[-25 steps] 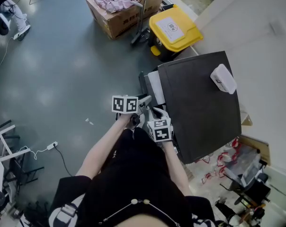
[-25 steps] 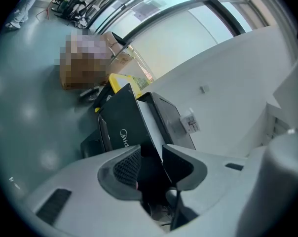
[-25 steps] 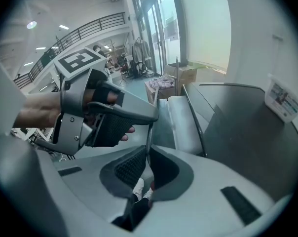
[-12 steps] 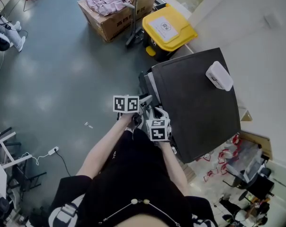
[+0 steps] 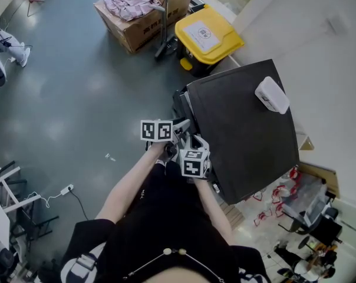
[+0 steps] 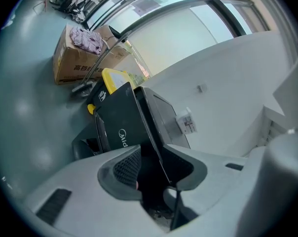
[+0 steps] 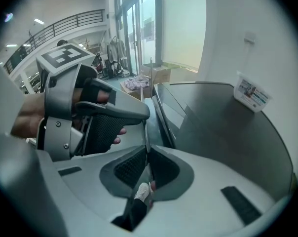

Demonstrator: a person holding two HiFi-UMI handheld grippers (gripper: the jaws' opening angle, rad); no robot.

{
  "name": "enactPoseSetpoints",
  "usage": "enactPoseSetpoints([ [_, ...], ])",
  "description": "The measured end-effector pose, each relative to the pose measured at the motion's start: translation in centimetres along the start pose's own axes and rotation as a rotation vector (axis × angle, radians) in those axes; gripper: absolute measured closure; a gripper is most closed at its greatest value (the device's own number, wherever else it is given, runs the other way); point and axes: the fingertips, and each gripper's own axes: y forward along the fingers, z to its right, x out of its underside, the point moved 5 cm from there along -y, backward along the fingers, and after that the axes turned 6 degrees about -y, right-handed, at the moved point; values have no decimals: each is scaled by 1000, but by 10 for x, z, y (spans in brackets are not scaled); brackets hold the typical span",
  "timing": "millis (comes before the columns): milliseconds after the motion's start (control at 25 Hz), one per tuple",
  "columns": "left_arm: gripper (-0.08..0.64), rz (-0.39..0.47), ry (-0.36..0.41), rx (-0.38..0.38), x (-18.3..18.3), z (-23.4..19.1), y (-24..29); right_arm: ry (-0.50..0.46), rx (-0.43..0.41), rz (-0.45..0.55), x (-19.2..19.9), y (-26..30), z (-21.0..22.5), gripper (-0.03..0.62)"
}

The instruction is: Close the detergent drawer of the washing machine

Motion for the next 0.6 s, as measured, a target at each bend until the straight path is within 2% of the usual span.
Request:
enactPoseSetpoints([
  [600,423,1,-1,41,-8,10,15,-38,134,53,0,-17,17,569],
])
